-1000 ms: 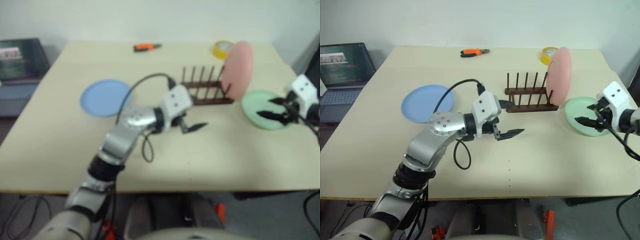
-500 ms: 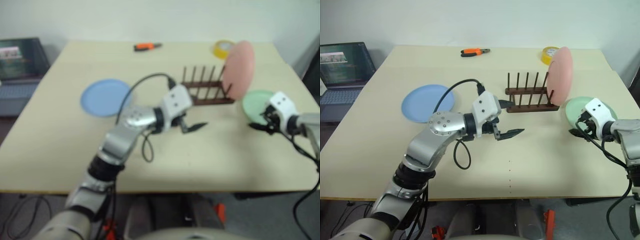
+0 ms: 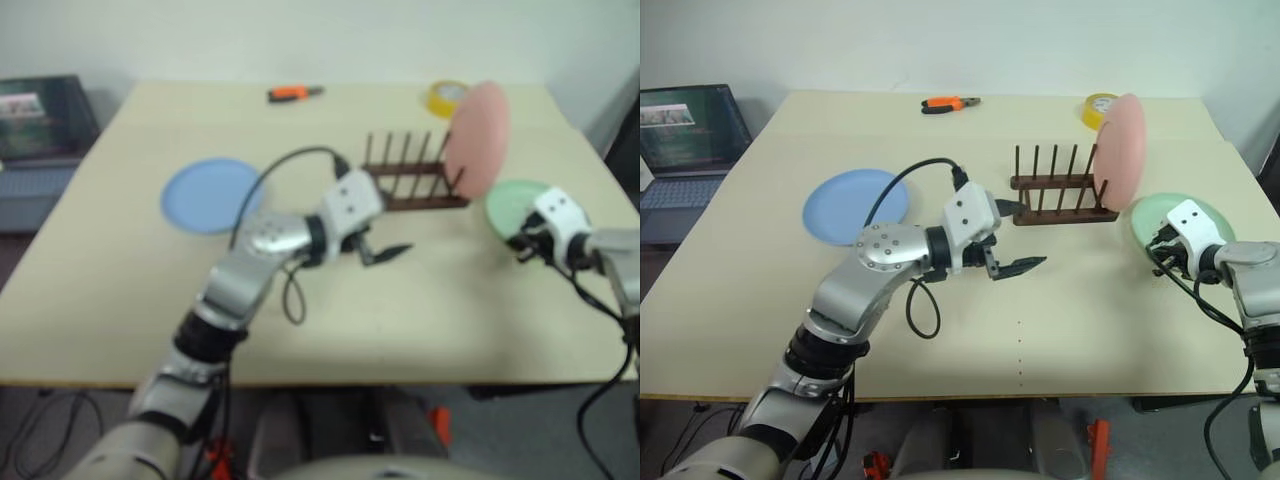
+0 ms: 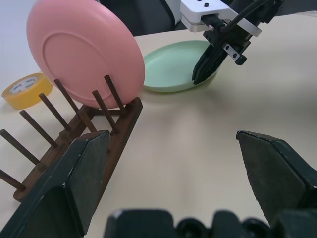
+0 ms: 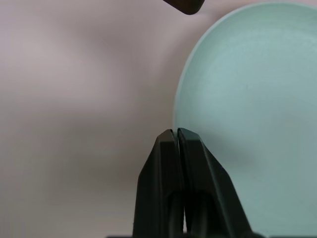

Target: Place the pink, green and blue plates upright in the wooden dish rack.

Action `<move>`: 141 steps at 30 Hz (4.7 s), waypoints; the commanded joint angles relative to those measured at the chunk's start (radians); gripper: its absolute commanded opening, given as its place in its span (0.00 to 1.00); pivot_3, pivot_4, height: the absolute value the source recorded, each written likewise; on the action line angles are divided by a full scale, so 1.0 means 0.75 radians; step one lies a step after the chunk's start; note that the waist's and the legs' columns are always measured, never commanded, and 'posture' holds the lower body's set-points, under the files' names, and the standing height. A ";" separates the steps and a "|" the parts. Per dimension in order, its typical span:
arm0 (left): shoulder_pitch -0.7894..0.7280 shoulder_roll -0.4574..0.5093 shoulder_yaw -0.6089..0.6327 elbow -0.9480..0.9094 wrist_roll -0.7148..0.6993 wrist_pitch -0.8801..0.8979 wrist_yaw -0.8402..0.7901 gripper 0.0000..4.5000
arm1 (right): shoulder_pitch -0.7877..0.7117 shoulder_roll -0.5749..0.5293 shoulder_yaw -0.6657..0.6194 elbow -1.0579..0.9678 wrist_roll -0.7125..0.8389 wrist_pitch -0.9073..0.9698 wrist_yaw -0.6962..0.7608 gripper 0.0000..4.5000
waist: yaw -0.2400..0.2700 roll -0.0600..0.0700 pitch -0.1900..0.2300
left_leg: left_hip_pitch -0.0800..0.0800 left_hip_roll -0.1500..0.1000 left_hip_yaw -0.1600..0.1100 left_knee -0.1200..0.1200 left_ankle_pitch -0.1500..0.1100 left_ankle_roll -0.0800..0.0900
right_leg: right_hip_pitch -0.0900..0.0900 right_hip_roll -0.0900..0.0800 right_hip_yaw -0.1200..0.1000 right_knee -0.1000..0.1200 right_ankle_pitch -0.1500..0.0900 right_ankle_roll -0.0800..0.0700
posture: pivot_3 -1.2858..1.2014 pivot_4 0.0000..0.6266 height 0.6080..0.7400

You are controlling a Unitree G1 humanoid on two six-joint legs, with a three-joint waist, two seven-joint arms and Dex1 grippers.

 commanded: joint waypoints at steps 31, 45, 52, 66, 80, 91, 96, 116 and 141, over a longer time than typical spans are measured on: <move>-0.019 -0.019 0.012 -0.013 0.009 -0.039 0.018 1.00 | -0.011 -0.137 -0.322 -0.108 0.131 0.119 -0.003 0.01 | -0.001 0.000 0.000 | 0.000 0.000 0.000 0.000 0.000 0.000 | 0.000 0.000 0.001 0.000 0.000 0.000 | 0.52 0.24 1.00; -0.029 -0.030 0.085 -0.006 -0.048 -0.056 -0.002 1.00 | -0.317 -0.238 -0.501 -0.256 0.267 0.158 -0.095 0.01 | -0.004 0.000 0.000 | -0.001 0.000 0.000 -0.002 0.000 0.000 | -0.003 0.000 0.002 -0.001 0.000 0.000 | 0.52 0.24 1.00; -0.035 -0.039 0.099 0.012 -0.054 -0.075 0.004 1.00 | -0.637 -0.040 -0.453 -0.319 0.417 0.029 -0.075 0.01 | -0.010 -0.001 0.001 | 0.000 0.000 0.003 -0.003 0.000 0.000 | -0.005 0.001 0.007 0.000 0.000 0.001 | 0.52 0.24 1.00; 0.029 0.030 0.121 -0.040 -0.071 -0.061 -0.008 1.00 | -0.901 0.334 -0.479 -0.162 0.704 0.018 -0.078 0.01 | 0.002 -0.001 0.001 | -0.005 0.002 0.007 -0.003 -0.001 0.001 | -0.010 0.001 0.008 0.000 0.001 0.001 | 0.52 0.24 1.00; 0.010 0.054 0.247 -0.051 -0.126 -0.052 0.051 1.00 | -0.818 0.539 -0.509 -0.023 0.876 0.078 -0.143 0.01 | 0.001 0.000 0.001 | -0.005 0.002 0.007 -0.003 -0.001 0.001 | -0.010 0.001 0.008 0.001 0.001 0.001 | 0.52 0.24 1.00; 0.025 0.106 0.294 -0.016 -0.117 -0.069 0.065 1.00 | -0.765 0.581 -0.563 0.052 0.948 0.126 -0.172 0.01 | 0.000 -0.001 0.001 | -0.005 0.002 0.008 -0.004 -0.001 0.001 | -0.011 0.001 0.009 0.000 0.001 0.001 | 0.52 0.24 1.00; 0.031 0.106 0.306 -0.005 -0.111 -0.075 0.088 1.00 | -0.735 0.586 -0.573 0.094 0.962 0.149 -0.171 0.01 | -0.001 0.000 0.001 | -0.005 0.002 0.009 -0.004 -0.001 0.001 | -0.011 0.001 0.009 0.000 0.001 0.001 | 0.52 0.24 1.00; 0.043 0.117 0.292 -0.017 -0.101 -0.071 0.106 1.00 | -0.677 0.609 -0.572 0.232 0.935 0.116 -0.144 0.01 | -0.001 0.000 0.001 | -0.006 0.002 0.009 -0.005 -0.001 0.002 | -0.011 0.001 0.009 -0.001 0.001 0.001 | 0.52 0.24 1.00; 0.023 0.098 0.281 -0.024 -0.107 -0.052 0.106 1.00 | -0.619 0.610 -0.584 0.233 0.925 0.105 -0.192 0.01 | -0.001 -0.001 0.001 | -0.006 0.002 0.009 -0.005 -0.001 0.002 | -0.011 0.001 0.009 -0.001 0.001 0.001 | 0.52 0.24 1.00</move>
